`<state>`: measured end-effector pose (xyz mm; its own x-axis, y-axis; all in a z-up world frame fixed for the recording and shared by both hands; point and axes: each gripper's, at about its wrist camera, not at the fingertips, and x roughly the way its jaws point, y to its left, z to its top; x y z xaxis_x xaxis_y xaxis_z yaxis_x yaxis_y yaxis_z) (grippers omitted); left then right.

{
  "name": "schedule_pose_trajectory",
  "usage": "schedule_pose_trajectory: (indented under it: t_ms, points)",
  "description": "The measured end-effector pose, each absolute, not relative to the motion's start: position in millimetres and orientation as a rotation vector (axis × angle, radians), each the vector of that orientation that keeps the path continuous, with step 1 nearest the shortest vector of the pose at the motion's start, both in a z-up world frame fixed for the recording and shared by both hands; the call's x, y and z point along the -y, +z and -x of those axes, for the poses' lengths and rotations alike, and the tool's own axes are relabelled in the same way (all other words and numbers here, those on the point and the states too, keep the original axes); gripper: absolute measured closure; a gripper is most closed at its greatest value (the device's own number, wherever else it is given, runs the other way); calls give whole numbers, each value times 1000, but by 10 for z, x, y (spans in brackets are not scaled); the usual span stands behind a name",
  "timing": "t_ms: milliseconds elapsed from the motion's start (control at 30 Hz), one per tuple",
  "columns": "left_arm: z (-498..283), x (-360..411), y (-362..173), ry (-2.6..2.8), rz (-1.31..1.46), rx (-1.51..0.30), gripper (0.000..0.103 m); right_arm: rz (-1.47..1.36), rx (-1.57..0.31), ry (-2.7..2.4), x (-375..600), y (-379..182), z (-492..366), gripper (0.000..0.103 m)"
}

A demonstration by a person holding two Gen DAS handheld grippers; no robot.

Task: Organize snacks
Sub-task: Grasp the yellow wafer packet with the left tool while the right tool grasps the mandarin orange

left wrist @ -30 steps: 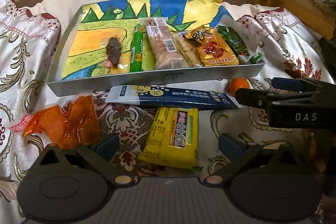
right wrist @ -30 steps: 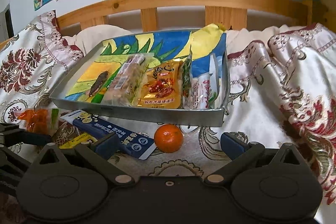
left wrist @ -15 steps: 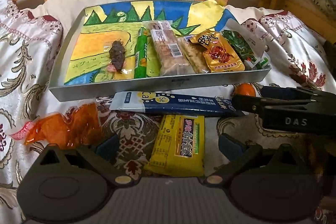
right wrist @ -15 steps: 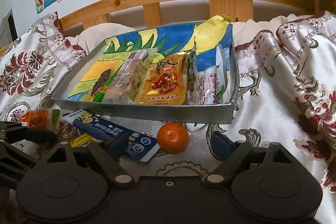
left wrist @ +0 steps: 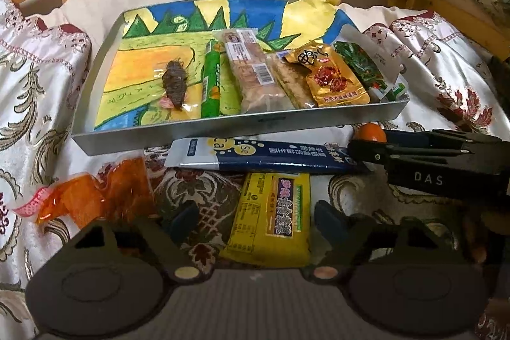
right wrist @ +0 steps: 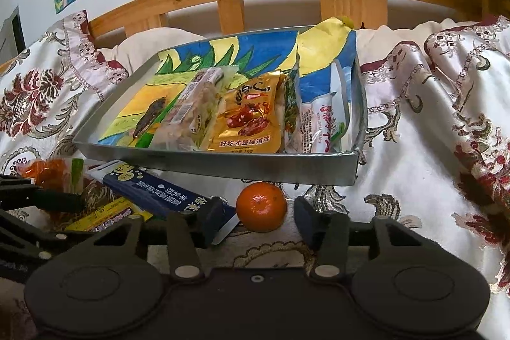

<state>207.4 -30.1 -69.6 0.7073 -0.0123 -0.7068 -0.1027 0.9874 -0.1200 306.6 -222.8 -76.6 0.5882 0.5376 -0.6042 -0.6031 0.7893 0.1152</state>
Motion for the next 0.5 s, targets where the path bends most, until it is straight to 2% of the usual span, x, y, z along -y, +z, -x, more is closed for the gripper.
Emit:
schedule_pose_trajectory:
  t_ms: [233,400,500]
  points:
    - [-2081,331,-696,38,141,-793,30,112,-665,666,2224,-771,-3063,59]
    - [-2093,401,-694,7,105,-807,45,122,-661,666,2219,-774,-3052,67]
    - [-2095,410,-691,1,101,-810,49,133,-658,673,2214,-773,-3044,67]
